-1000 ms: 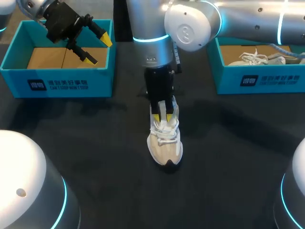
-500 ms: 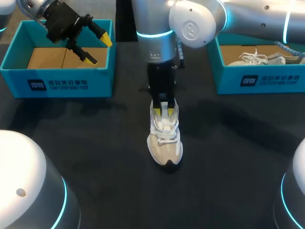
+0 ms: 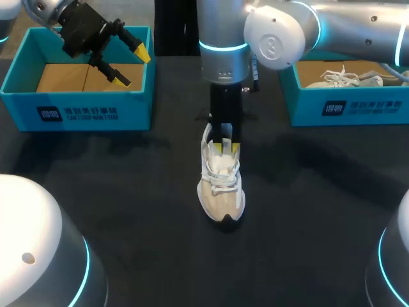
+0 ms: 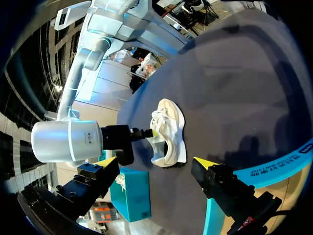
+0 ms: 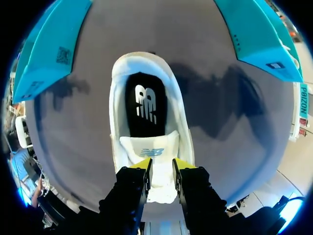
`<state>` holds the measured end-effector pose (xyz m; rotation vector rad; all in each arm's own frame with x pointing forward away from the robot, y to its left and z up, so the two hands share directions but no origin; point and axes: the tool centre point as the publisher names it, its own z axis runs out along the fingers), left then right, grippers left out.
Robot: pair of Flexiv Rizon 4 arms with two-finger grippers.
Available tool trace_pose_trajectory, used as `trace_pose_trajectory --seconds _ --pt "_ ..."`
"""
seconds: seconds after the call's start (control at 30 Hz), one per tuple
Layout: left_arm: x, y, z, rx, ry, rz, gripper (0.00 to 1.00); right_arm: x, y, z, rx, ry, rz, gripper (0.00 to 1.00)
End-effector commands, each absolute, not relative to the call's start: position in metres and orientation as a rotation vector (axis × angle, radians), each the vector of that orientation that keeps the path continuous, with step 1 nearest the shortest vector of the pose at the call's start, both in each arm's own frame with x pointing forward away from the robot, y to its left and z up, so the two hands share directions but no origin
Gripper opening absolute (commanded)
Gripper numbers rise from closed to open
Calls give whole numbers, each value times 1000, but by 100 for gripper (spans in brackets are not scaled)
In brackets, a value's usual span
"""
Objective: Take the shoe out of the shoebox, open the shoe tongue, remove and reinsert the insole, then place the shoe into the shoebox
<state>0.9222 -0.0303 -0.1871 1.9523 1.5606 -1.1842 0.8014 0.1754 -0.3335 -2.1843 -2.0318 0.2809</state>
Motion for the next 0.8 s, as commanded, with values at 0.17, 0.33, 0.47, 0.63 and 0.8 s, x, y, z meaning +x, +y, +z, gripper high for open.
trace_pose_trajectory --seconds 0.17,0.33,0.47,0.63,0.8 --pt "921 -30 -187 1953 1563 -1178 100 807 174 -322 -2205 -2051 286 26" --pt "921 -30 -187 1953 1563 -1178 100 810 174 -313 -2162 -2163 178 30" --pt "921 -30 -187 1953 1563 -1178 100 813 177 -322 -2100 -2210 175 34" --pt "921 -30 -187 1953 1563 -1178 100 815 181 -332 -2050 -2234 160 34" --pt "921 -30 -187 1953 1563 -1178 100 816 182 -335 -1987 -2285 168 32"
